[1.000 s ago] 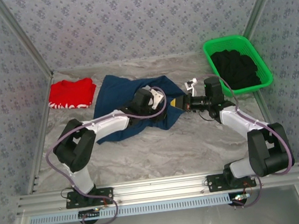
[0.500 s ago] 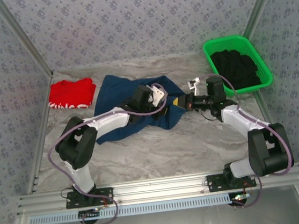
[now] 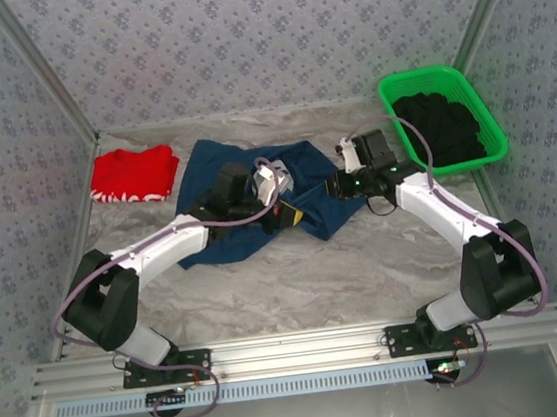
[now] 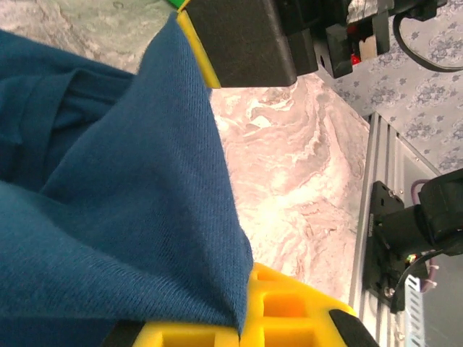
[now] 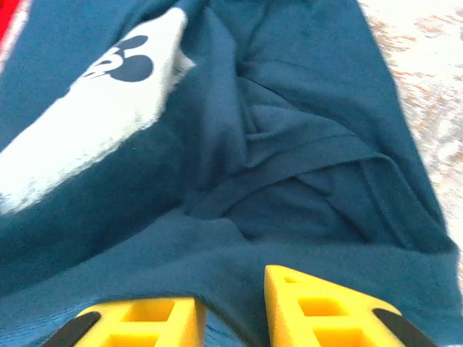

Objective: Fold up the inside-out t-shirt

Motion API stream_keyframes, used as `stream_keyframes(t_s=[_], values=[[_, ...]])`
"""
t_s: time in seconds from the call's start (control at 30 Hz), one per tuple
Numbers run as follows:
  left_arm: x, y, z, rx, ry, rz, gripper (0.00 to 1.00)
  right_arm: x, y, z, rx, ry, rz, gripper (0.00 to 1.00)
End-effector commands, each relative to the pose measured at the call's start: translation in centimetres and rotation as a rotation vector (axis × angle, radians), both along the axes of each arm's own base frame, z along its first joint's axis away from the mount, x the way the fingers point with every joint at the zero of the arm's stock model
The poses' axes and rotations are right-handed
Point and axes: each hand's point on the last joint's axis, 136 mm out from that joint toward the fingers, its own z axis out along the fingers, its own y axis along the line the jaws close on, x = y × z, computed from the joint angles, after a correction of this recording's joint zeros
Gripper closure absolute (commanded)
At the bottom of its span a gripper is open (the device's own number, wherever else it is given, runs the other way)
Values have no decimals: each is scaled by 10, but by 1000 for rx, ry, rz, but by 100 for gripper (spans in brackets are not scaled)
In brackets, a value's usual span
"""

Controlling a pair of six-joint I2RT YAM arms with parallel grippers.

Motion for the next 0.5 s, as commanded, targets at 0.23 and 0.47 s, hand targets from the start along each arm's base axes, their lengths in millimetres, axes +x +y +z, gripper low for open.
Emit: stream_keyframes(t_s=[0.23, 0.47], values=[[14, 7, 24, -71, 45, 89, 100, -71, 21, 22, -92, -206, 241, 61], [13, 6, 32, -82, 44, 85, 100, -71, 64, 14, 33, -256, 339, 62]])
